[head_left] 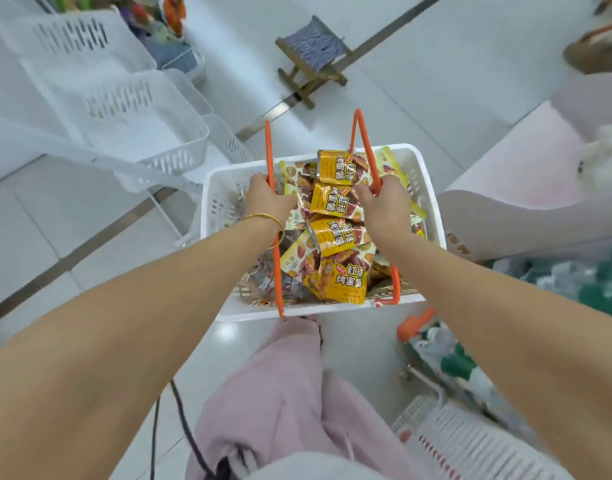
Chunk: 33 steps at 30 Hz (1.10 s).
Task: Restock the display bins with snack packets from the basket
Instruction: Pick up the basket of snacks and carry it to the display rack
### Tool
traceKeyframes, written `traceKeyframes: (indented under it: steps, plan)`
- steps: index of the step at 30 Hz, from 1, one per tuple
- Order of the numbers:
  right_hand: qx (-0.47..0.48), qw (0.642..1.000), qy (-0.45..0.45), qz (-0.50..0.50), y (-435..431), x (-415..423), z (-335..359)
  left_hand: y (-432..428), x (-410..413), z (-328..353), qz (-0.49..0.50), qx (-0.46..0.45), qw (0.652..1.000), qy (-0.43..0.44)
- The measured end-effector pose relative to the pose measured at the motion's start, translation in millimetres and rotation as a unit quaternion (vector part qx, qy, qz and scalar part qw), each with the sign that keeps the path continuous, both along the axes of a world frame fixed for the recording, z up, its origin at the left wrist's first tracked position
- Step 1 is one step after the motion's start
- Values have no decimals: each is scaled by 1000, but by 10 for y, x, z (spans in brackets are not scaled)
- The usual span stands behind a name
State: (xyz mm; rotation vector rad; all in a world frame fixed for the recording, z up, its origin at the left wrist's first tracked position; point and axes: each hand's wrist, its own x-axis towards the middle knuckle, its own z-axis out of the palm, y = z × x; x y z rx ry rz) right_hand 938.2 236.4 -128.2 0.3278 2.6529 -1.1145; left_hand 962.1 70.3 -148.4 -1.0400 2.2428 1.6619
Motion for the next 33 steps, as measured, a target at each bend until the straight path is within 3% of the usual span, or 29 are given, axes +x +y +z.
traceKeyframes:
  steps: [8,17,25,33]
  plan:
    - [3,1000,1,15,30,-2009,140,75,-1924,87,32,-17,999,-3]
    - [9,992,-8,129,-356,-4259,189,-204,-3799,197,151,-28,988,-14]
    - [18,961,-1,275,-1216,-5963,147,-822,-5037,116,308,1,951,-8]
    - [13,902,2,432,-2184,-7118,56,-1293,-5768,118,470,21,882,0]
